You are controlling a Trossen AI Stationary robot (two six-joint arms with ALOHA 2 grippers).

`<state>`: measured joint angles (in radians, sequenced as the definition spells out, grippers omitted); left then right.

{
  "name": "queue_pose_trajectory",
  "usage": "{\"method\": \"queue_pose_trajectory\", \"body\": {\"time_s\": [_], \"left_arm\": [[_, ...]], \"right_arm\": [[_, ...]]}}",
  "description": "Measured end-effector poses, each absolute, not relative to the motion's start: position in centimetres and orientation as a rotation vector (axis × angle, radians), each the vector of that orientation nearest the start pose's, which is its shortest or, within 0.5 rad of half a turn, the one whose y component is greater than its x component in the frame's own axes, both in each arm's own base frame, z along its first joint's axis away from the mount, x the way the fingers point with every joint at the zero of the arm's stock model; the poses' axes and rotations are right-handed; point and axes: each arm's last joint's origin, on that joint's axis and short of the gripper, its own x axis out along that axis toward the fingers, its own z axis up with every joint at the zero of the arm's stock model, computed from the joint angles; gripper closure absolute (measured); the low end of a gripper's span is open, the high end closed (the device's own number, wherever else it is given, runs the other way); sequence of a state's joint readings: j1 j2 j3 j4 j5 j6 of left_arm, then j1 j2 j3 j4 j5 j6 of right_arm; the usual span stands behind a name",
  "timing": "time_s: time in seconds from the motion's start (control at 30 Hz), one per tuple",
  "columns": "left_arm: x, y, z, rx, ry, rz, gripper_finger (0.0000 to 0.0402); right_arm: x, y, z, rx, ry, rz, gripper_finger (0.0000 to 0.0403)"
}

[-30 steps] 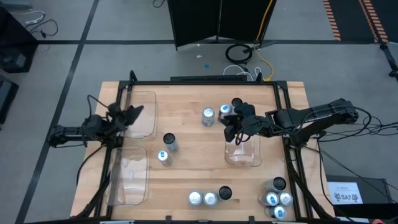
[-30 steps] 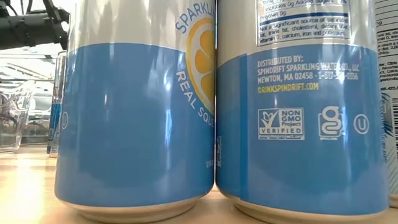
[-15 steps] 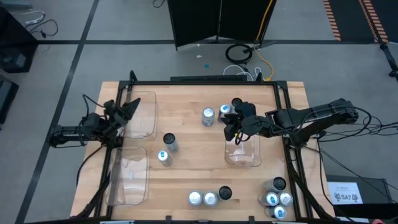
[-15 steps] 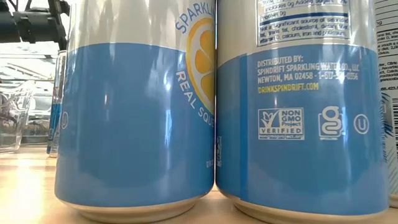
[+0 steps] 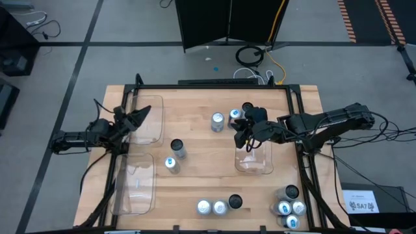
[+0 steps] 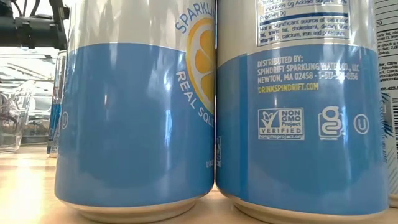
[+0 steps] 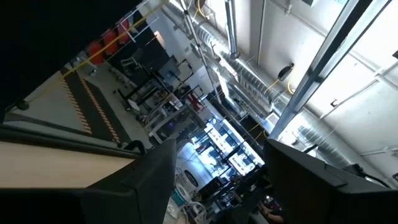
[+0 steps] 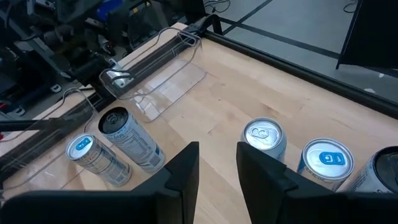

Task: Sort soda cans
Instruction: Move the bottom transparent bin to the center of the table

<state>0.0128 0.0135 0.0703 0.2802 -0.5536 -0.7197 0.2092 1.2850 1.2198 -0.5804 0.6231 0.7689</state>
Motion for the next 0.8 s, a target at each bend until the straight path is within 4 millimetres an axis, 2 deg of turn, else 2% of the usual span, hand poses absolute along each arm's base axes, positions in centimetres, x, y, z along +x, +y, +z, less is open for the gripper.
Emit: {"method": "queue_pose_trajectory", "body": {"time_s": [0.4, 0.5, 0.63, 0.73, 0.8], "left_arm": [[8.52, 1.58, 20.94, -0.700, -0.468, 0.426, 0.0140], [8.53, 1.57, 20.94, -0.699, -0.467, 0.423, 0.0116], [8.53, 1.57, 20.94, -0.699, -0.468, 0.425, 0.0064], [8.45, 1.69, 20.94, -0.711, -0.486, 0.470, 0.0021], [8.40, 1.77, 20.93, -0.714, -0.496, 0.501, 0.0007]], "right_arm": [[26.45, 3.89, 34.57, 0.474, 0.404, -0.597, 0.0303], [26.45, 3.89, 34.58, 0.474, 0.404, -0.597, 0.0303], [26.45, 3.89, 34.58, 0.477, 0.403, -0.598, 0.0303], [26.45, 3.89, 34.58, 0.477, 0.403, -0.598, 0.0303], [26.45, 3.89, 34.58, 0.477, 0.403, -0.598, 0.0303]]}}
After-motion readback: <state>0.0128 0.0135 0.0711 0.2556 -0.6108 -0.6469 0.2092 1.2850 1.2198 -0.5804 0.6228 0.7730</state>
